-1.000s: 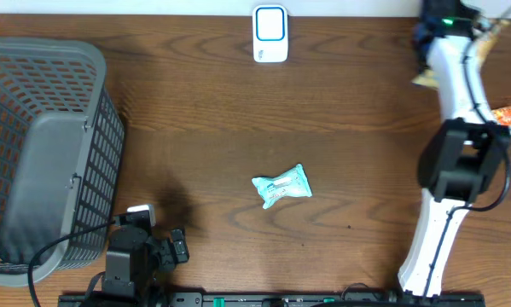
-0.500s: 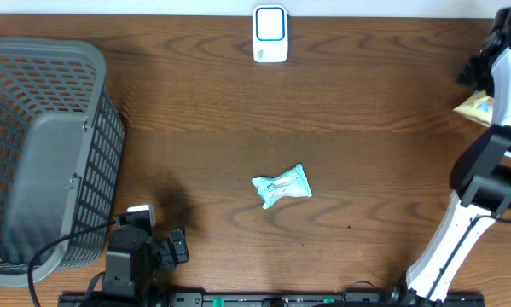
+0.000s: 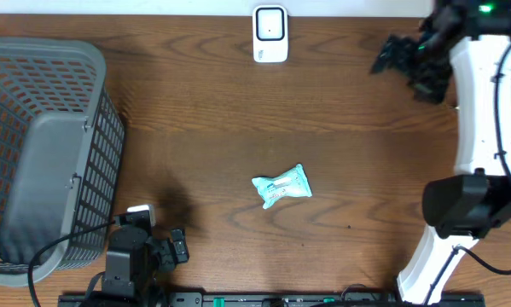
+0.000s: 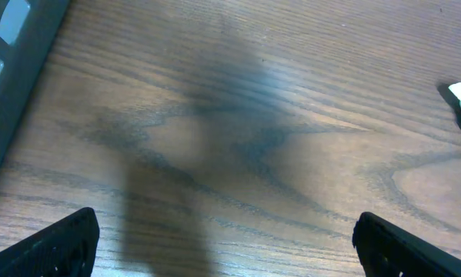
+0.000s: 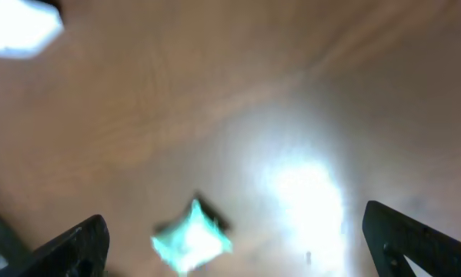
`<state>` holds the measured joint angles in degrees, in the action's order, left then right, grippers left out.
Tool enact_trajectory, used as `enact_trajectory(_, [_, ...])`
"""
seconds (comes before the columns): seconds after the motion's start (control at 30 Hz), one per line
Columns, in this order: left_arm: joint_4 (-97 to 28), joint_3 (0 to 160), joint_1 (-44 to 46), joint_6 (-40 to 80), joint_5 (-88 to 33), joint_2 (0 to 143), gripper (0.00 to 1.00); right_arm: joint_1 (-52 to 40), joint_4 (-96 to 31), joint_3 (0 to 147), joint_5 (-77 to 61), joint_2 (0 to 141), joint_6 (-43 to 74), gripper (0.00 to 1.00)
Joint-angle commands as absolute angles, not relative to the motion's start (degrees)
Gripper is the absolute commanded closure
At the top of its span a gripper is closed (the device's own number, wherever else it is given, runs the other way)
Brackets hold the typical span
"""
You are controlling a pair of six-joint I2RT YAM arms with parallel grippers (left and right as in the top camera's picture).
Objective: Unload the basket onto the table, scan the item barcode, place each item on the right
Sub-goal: 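Move the right gripper down to the mint-green wipes pack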
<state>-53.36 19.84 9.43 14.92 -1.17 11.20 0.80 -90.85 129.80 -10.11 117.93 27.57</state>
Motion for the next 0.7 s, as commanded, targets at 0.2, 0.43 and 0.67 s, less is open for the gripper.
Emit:
enact_trajectory(0.2, [-53.5, 20.1, 9.2, 14.2, -0.9, 11.1, 0.02, -3.1, -97.3, 125.0, -15.8, 109.9, 23.6, 0.01])
enact_trajectory(0.43, [-53.5, 20.1, 9.2, 14.2, -0.9, 11.1, 0.02, -5.4, -95.7, 107.4, 1.0, 93.9, 42.3, 0.01])
enact_trajectory(0.67, [-53.5, 20.1, 9.2, 14.2, -0.9, 11.1, 0.02, -14.6, -72.4, 76.3, -4.7, 82.1, 61.1, 0.01])
